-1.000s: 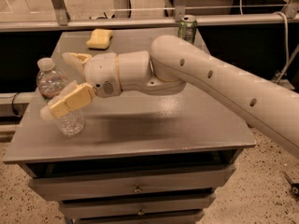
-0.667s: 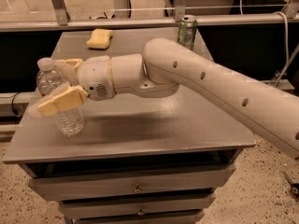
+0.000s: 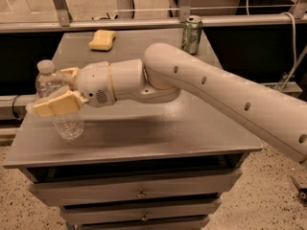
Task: Move water bottle near green can
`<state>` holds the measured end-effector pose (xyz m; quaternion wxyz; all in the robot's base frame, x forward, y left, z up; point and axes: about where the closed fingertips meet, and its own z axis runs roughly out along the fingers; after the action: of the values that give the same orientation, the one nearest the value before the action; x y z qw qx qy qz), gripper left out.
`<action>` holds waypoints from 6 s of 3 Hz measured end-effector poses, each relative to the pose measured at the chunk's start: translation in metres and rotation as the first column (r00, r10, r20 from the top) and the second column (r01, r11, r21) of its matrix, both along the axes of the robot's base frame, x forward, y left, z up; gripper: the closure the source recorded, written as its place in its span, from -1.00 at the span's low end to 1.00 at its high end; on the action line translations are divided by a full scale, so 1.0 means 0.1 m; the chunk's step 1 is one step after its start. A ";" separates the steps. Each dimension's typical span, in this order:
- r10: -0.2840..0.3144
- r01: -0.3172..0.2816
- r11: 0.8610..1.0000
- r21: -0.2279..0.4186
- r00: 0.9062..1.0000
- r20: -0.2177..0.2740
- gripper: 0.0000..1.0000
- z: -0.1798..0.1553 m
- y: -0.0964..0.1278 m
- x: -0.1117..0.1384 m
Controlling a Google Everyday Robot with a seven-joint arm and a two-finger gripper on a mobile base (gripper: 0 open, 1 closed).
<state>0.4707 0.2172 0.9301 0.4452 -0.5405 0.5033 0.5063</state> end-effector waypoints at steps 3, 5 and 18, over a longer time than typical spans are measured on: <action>-0.174 0.177 0.982 -0.070 0.983 0.052 1.00 0.14 -1.08 0.50; -0.213 0.220 0.972 -0.080 0.973 0.090 1.00 0.24 -1.18 0.55; -0.830 0.842 0.539 0.019 0.527 0.184 0.93 0.26 -4.08 3.27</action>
Offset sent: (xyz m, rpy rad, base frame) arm 0.0411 -0.0845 0.0061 -0.0840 -0.0431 -0.1530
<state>0.7975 -0.1910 0.9564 0.6548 -0.2903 0.6781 0.1645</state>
